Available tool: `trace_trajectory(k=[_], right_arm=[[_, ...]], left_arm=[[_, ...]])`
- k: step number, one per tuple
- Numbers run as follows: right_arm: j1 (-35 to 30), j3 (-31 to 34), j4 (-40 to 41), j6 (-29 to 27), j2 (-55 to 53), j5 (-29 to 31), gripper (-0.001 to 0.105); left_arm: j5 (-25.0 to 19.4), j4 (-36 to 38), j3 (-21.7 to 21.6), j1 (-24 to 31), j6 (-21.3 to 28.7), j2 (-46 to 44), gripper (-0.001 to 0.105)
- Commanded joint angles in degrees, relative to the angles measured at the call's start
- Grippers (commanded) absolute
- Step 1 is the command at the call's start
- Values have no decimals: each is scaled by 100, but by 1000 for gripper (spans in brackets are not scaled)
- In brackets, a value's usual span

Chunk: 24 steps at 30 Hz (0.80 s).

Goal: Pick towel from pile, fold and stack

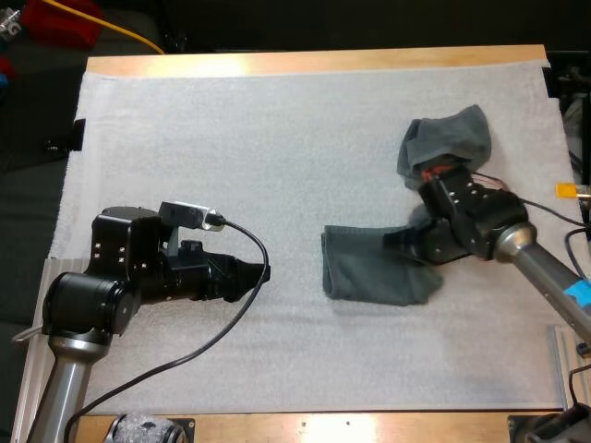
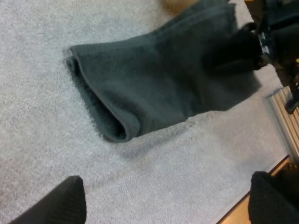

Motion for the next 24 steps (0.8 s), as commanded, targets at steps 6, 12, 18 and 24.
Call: trace_trajectory(k=[6, 12, 18, 24], right_arm=[[211, -49, -469, 627, 462, -623, 1], [396, -49, -911, 1050, 801, -677, 1], [396, -49, -1263, 1610, 1095, -682, 1], [396, -49, -1488, 1646, 1233, -949, 15]], left_arm=[[91, -25, -21, 13, -9, -27, 69], [175, -25, -21, 13, -9, -27, 69], [217, -25, -21, 13, -21, -27, 69], [217, -74, -21, 13, -38, -27, 69]])
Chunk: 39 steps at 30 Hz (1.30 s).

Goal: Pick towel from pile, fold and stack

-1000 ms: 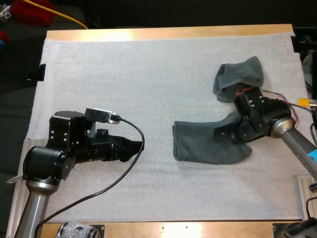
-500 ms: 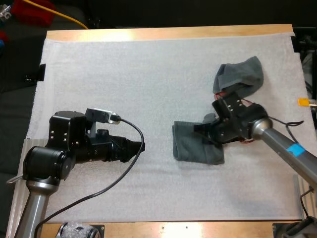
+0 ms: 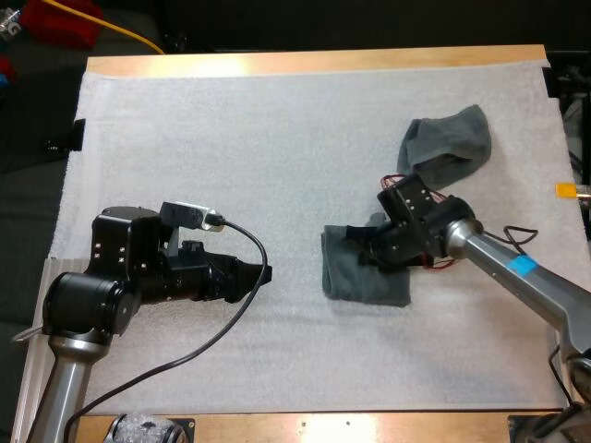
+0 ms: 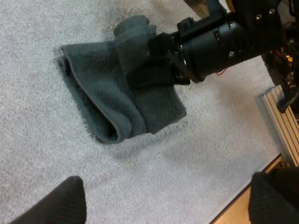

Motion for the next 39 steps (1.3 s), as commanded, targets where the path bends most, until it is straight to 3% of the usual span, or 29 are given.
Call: trace_trajectory(k=[1, 6, 8, 13, 20, 24, 31, 39], right_arm=[[6, -49, -47, 22, -28, -109, 20], [6, -49, -46, -168, -43, -422, 64], [25, -49, -46, -332, -61, -495, 70], [144, -49, -148, -427, -81, -833, 70], [645, -49, -648, -293, -52, -841, 70], [815, -49, -671, -21, 146, -908, 70], [891, -49, -686, -48, 272, -1001, 70], [891, -49, -555, -207, -487, -414, 70]], left_arm=[[81, -68, -21, 13, -38, -27, 69], [81, -68, -21, 13, -38, -27, 69], [81, -68, -21, 13, -38, -27, 69], [81, -102, -21, 13, -38, -27, 69], [81, -105, -21, 13, -38, -27, 69], [81, -105, -21, 13, -38, -27, 69], [205, -86, -21, 13, -38, -27, 69], [205, -86, -21, 13, -38, -27, 69]])
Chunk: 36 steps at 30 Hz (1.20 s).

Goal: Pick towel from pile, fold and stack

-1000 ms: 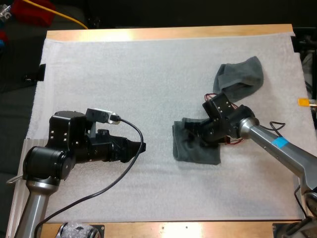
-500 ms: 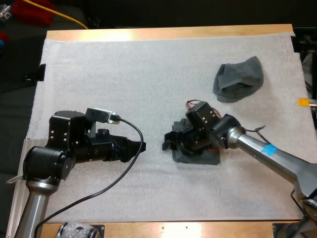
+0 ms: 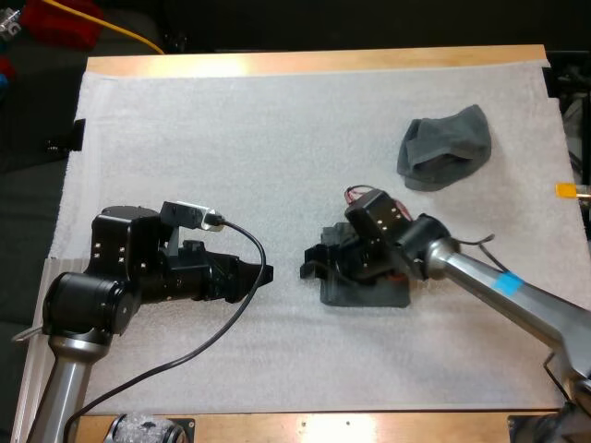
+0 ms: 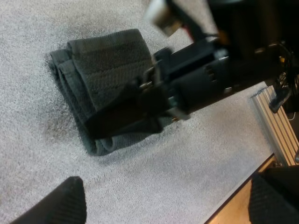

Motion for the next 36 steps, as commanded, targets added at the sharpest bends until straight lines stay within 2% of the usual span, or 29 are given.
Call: trace_trajectory(k=[1, 4, 9, 14, 26, 32, 36], right_arm=[[20, -44, 110, -117, -211, 186, 70], [-1, -44, 407, -424, -596, 356, 70], [3, -44, 1161, -879, -1357, 1071, 70], [3, -44, 1627, -1127, -2038, 1333, 70], [3, -44, 1860, -1130, -3525, 1399, 70], [3, -44, 2332, -1070, -4087, 1943, 70], [3, -44, 2587, -1113, -4273, 1953, 70]], left_arm=[[81, -41, -21, 13, -38, -27, 69], [81, -41, -21, 13, -38, -27, 69], [81, -41, -21, 13, -38, -27, 69], [81, -62, -21, 13, -38, -27, 69], [31, -62, -21, 13, -38, -27, 69], [31, -75, -21, 13, -38, -27, 69], [31, -247, -21, 13, -38, -27, 69]])
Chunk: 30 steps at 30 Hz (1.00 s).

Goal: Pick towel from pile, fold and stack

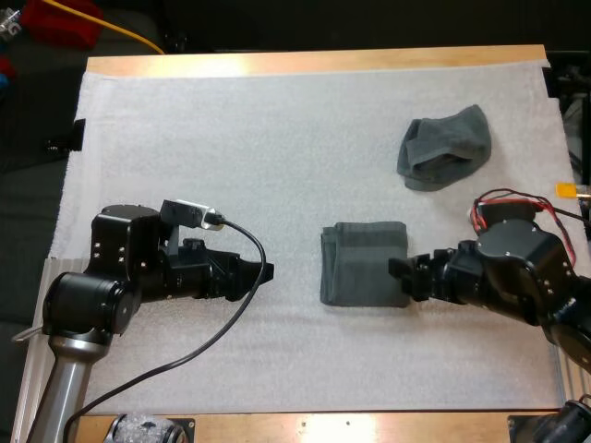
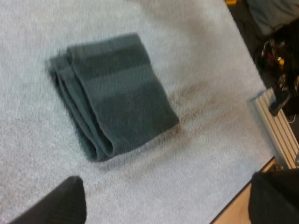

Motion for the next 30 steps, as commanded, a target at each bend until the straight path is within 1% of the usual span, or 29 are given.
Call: trace_trajectory(k=[1, 7, 10, 13, 17, 23, 25, 27, 30], right_arm=[[3, -44, 77, -38, -61, 40, 70], [3, -44, 77, -38, -101, 40, 70], [3, -44, 77, -38, -101, 25, 70], [3, -44, 77, -38, -101, 25, 70], [3, -44, 77, -38, -101, -5, 70], [3, -44, 77, -38, -101, -3, 70], [3, -44, 77, -38, -101, -3, 70], [3, -44, 77, -38, -101, -3, 70], [3, -44, 77, -38, -101, -3, 70]], left_arm=[[31, -138, -21, 13, -38, -27, 69], [31, -391, -4, 13, -38, -3, 69], [31, -595, 125, 13, -94, 11, 69], [31, -826, 341, 13, -319, 91, 69], [31, -1131, 604, 13, -516, 377, 69], [77, -1197, 645, 0, -556, 992, 69], [37, -1214, 645, -74, -556, 1187, 69], [-25, -1331, 645, -259, -596, 1421, 69], [-195, -1639, 645, -551, -898, 1706, 69]])
